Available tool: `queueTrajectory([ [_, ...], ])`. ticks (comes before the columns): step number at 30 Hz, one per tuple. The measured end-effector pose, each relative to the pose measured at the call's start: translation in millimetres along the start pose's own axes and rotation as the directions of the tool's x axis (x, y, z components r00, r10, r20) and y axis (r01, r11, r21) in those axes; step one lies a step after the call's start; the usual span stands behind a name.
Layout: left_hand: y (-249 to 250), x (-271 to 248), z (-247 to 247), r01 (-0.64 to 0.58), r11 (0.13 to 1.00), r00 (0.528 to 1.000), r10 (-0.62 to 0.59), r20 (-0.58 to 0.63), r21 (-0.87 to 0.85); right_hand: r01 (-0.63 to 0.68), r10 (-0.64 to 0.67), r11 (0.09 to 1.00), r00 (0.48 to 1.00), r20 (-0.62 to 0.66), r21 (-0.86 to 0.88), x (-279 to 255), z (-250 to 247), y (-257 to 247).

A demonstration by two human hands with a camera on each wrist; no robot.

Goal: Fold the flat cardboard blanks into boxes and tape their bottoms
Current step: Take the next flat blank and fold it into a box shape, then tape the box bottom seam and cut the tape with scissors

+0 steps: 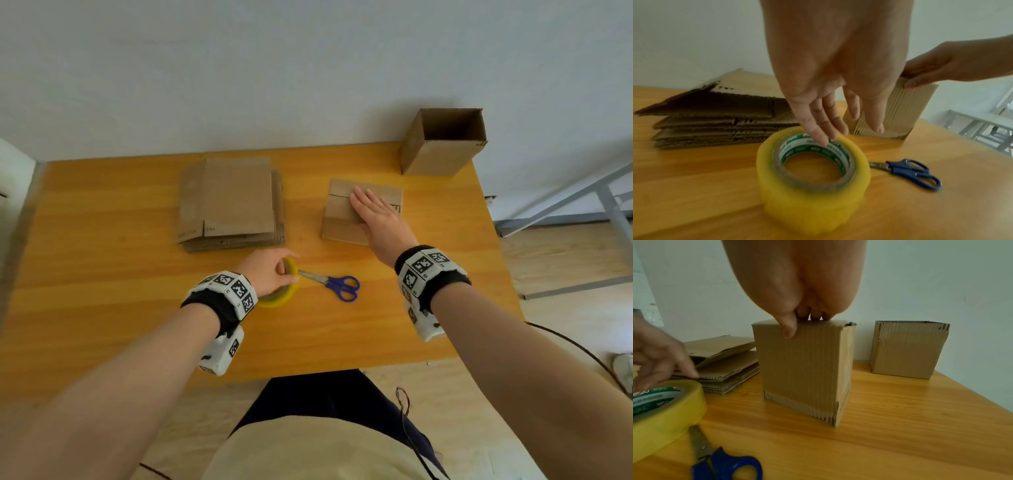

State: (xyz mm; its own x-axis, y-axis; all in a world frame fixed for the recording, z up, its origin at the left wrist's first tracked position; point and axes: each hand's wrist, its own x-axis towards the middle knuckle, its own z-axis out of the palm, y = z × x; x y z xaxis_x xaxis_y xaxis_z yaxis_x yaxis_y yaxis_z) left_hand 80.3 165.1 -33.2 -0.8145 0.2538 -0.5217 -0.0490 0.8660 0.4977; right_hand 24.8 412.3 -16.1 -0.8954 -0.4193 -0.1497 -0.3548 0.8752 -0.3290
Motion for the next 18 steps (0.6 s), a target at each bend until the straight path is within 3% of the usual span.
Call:
queueTrajectory([
  [10,-18.5,-13.2,33.0,0.051,0.968,0.994,-0.073,0.081,0.245,-0.042,0.047,0.994,0.998,-0.043,0.096,-3.3,7.1,-0.1],
  [18,-11.0,-13.0,28.6,-0.017,0.953,1.0,0.023,-0.016,0.302,-0.034,0.04,0.992,0.998,-0.044,0.123,-6.2,4.7,-2.4],
])
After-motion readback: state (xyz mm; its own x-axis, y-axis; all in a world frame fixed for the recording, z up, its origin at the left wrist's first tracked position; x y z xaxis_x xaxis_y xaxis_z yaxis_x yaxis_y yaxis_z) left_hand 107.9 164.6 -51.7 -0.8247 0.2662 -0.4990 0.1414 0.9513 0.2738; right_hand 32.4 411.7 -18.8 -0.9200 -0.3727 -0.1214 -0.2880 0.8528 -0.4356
